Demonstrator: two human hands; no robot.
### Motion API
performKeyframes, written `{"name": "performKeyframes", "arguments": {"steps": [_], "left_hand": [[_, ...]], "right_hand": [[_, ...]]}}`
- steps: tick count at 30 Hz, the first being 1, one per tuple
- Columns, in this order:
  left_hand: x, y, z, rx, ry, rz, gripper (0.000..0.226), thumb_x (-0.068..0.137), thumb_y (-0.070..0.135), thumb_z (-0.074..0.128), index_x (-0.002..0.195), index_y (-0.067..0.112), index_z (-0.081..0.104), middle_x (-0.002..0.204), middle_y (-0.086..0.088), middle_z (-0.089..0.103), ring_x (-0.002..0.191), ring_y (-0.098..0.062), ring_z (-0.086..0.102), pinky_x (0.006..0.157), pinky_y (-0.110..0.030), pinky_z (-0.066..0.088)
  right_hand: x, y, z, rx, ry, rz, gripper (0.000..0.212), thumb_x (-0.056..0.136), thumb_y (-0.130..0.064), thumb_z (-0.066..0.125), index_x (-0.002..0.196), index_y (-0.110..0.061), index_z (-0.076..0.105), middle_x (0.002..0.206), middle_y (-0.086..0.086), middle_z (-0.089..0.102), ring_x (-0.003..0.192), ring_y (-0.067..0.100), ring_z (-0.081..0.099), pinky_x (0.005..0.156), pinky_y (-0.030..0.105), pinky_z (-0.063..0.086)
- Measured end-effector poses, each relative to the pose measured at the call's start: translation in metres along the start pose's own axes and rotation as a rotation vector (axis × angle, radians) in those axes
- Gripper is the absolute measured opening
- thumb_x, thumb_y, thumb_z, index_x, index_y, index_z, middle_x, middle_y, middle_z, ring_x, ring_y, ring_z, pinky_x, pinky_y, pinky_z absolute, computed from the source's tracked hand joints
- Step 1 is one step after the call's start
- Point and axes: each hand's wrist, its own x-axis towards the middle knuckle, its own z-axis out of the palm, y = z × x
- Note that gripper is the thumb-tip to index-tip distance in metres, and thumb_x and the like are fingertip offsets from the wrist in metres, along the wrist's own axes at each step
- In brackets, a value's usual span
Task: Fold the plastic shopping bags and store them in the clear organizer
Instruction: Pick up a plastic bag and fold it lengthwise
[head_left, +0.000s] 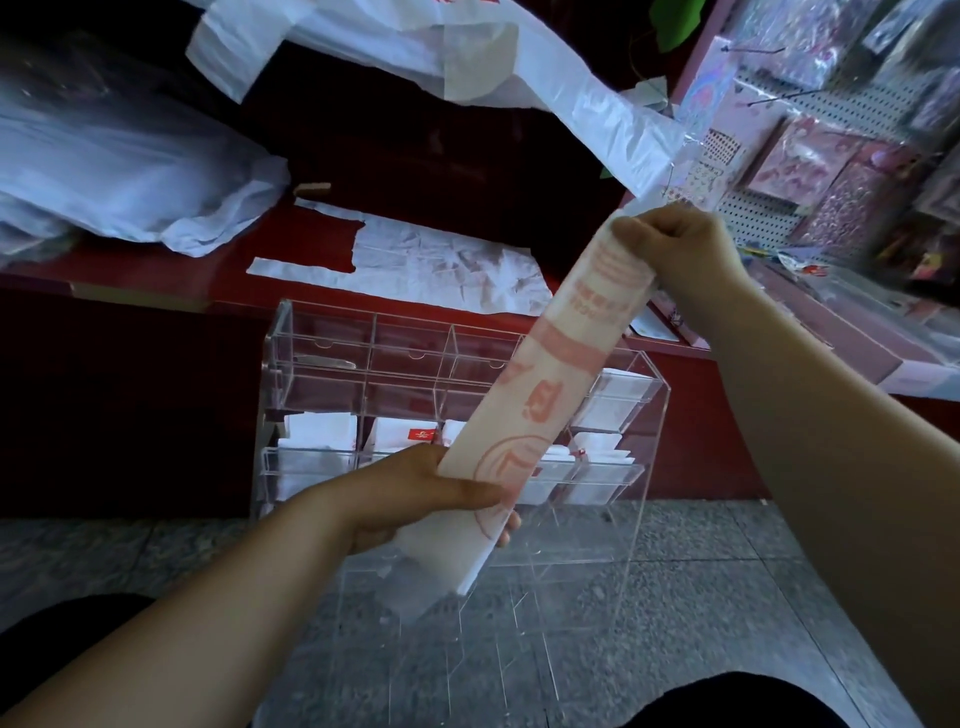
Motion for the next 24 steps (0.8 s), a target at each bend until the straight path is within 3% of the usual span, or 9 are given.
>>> {"name": "performKeyframes", "arguments": {"steps": [5,7,12,15,18,20,22,24], "left_hand": [[0.007,0.001,0.004,-0.117,0.118,0.018,0.007,0.076,0.005,0.062,0.082,0.009,0.065,0.071,-0.007,0.072,0.06,-0.015,0.068,0.057,-0.024,0.054],[0.01,0.0,0.004,-0.124,0.152,0.012,0.012,0.081,-0.001,0.058,0.078,0.007,0.066,0.067,-0.007,0.071,0.058,-0.015,0.067,0.054,-0.023,0.054],[0.026,-0.01,-0.006,-0.154,0.454,0.04,0.006,0.081,0.002,0.061,0.079,0.004,0.066,0.073,-0.01,0.07,0.071,-0.024,0.064,0.08,-0.036,0.052],[0.034,-0.012,-0.012,-0.223,0.586,0.054,0.008,0.082,0.003,0.06,0.077,0.007,0.066,0.067,-0.003,0.07,0.068,-0.019,0.065,0.075,-0.031,0.051],[0.041,-0.012,-0.013,-0.25,0.629,0.061,0.012,0.084,0.004,0.058,0.093,0.002,0.066,0.086,-0.009,0.069,0.08,-0.018,0.064,0.078,-0.029,0.05],[0.046,-0.014,-0.012,-0.275,0.649,0.046,0.019,0.085,0.005,0.058,0.101,-0.002,0.064,0.097,-0.013,0.067,0.089,-0.023,0.063,0.084,-0.033,0.049],[0.051,-0.018,-0.01,-0.292,0.659,0.027,0.02,0.085,0.006,0.057,0.102,-0.001,0.063,0.101,-0.014,0.067,0.092,-0.025,0.063,0.086,-0.035,0.049],[0.054,-0.021,-0.008,-0.316,0.648,0.022,0.018,0.085,0.005,0.056,0.101,0.001,0.063,0.096,-0.012,0.069,0.086,-0.021,0.066,0.08,-0.031,0.053]], "right_hand": [[0.002,0.005,0.023,-0.034,-0.037,0.015,0.009,0.087,-0.015,0.06,0.078,-0.014,0.063,0.04,-0.017,0.054,0.038,-0.008,0.049,0.044,0.008,0.039],[0.003,0.008,0.032,-0.006,-0.035,0.055,0.011,0.089,-0.017,0.057,0.079,-0.014,0.061,0.054,-0.012,0.057,0.042,-0.007,0.051,0.049,0.011,0.044],[-0.022,0.031,0.045,0.221,0.056,0.182,0.016,0.097,-0.023,0.042,0.085,-0.019,0.052,0.081,0.0,0.057,0.073,0.014,0.056,0.074,0.034,0.048],[-0.074,0.052,0.056,0.316,0.082,0.242,0.021,0.097,-0.022,0.041,0.08,-0.018,0.053,0.082,0.008,0.06,0.075,0.019,0.055,0.073,0.034,0.047],[-0.139,0.074,0.073,0.394,-0.153,0.342,0.018,0.094,-0.017,0.047,0.079,-0.013,0.057,0.076,0.003,0.063,0.065,0.008,0.059,0.063,0.022,0.048],[-0.17,0.094,0.083,0.402,-0.36,0.425,0.011,0.082,-0.027,0.058,0.09,-0.019,0.058,0.09,-0.001,0.065,0.079,0.004,0.061,0.069,0.018,0.049],[-0.188,0.109,0.09,0.401,-0.551,0.486,0.041,0.071,-0.038,0.058,0.11,-0.025,0.052,0.115,-0.005,0.059,0.108,0.006,0.055,0.084,0.017,0.047],[-0.194,0.116,0.099,0.464,-0.662,0.556,0.057,0.068,-0.04,0.063,0.121,-0.026,0.046,0.123,-0.008,0.055,0.116,0.006,0.051,0.09,0.019,0.045]]}}
